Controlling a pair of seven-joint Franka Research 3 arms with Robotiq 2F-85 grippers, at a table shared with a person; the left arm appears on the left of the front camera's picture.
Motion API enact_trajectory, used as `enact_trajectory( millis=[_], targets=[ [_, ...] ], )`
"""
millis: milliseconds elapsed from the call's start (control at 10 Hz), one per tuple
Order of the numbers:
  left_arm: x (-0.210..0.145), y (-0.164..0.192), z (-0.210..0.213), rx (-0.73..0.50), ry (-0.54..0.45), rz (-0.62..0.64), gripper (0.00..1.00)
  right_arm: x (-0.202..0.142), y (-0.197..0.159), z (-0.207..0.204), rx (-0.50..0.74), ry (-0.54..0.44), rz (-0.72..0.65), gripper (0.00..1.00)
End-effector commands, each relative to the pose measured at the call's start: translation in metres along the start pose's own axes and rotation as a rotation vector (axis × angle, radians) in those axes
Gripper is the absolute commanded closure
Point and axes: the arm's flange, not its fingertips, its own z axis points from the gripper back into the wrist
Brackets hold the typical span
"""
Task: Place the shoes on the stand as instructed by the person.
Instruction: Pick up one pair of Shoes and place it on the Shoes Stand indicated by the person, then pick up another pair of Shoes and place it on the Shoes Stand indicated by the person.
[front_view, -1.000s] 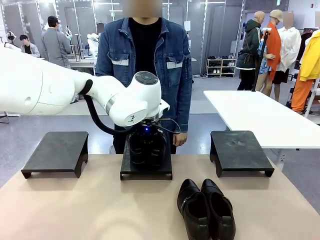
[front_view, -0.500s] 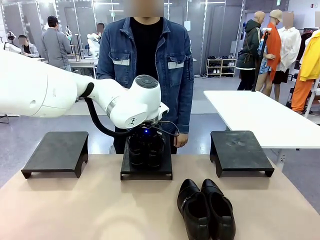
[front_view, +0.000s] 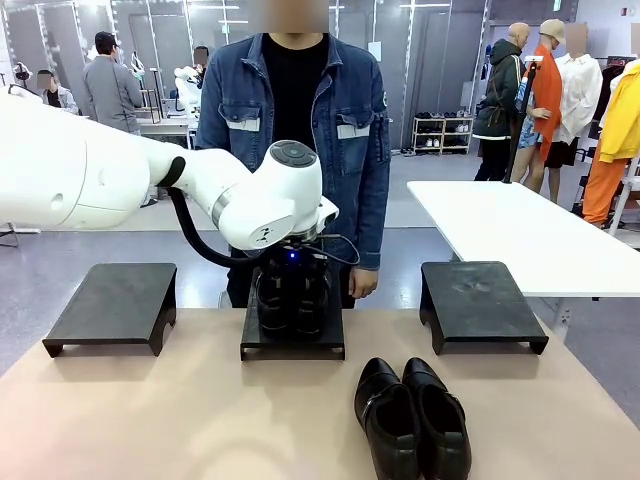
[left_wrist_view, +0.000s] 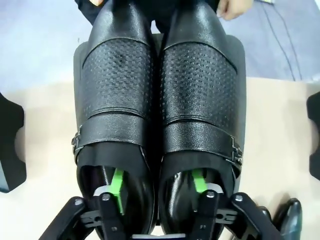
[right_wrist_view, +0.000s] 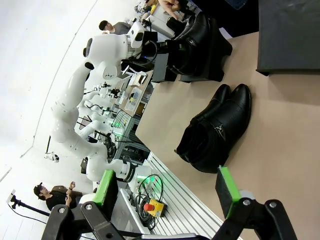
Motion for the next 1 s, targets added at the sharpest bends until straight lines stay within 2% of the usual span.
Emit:
enact_trajectory(
  millis=[0,100,200,300,400,900],
  targets=[
    [-0.007,0.007,0.011,0.001,0.062,-0.044,0.0,0.001,0.002,0.001,0.011,-0.005,0.005,0.0],
    [-0.008,0.008,0.013,0.001,0.064,-0.043,0.07,0.001,0.002,0.001,0.011,-0.005,0.005,0.0],
    [-0.008,0.01,0.016,0.004,0.063,-0.017,0.0,0.001,0.002,0.001,0.011,-0.005,0.005,0.0],
    [-0.009,0.011,0.022,-0.02,0.076,-0.001,0.0,0.001,0.002,0.001,0.011,-0.005,0.005,0.0],
    [-0.002,0.001,0.01,0.007,0.031,-0.02,0.0,0.001,0.002,0.001,0.011,-0.005,0.005,0.0],
    [-0.002,0.001,0.01,0.007,0.031,-0.02,0.0,0.001,0.002,0.001,0.011,-0.005,0.005,0.0]
  ],
)
